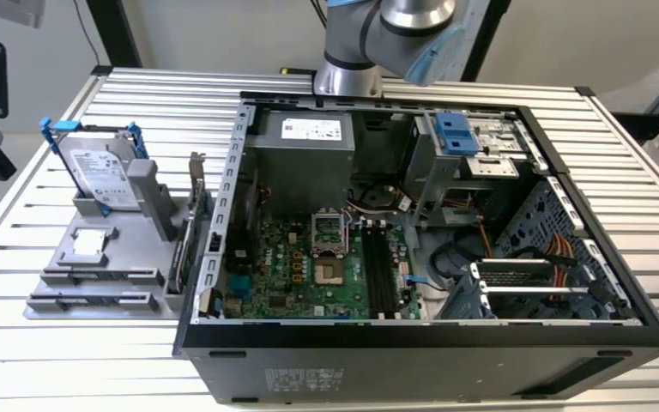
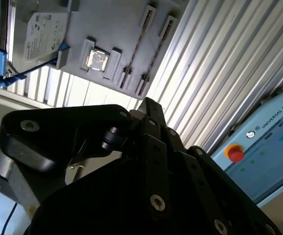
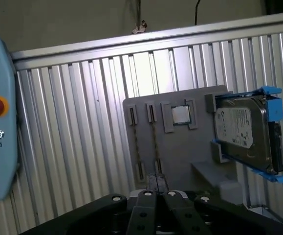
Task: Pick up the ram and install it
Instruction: 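Pick up the ram and move it above insertion slot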
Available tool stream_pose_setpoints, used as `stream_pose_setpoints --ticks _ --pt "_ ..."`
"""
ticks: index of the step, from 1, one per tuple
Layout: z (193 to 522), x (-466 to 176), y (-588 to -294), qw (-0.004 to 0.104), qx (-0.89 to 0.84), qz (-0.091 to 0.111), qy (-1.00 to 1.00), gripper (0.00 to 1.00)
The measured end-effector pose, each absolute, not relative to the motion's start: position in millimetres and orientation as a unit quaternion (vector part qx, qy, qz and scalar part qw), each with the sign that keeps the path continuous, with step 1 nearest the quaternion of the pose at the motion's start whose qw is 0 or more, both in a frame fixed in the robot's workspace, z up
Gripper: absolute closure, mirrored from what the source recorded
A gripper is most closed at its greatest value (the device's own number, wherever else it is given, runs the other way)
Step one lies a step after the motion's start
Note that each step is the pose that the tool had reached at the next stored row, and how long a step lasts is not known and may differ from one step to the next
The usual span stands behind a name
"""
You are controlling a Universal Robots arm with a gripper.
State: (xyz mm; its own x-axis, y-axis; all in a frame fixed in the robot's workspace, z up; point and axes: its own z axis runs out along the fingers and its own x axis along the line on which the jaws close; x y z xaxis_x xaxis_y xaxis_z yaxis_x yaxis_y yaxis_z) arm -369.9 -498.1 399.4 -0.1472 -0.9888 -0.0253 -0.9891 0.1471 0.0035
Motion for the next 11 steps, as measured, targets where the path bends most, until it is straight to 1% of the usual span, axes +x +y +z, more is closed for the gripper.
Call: stream_pose_setpoints --ticks 11 --pt "399.5 -369.9 -498.1 0.007 -0.714 0.01 0.7 1.0"
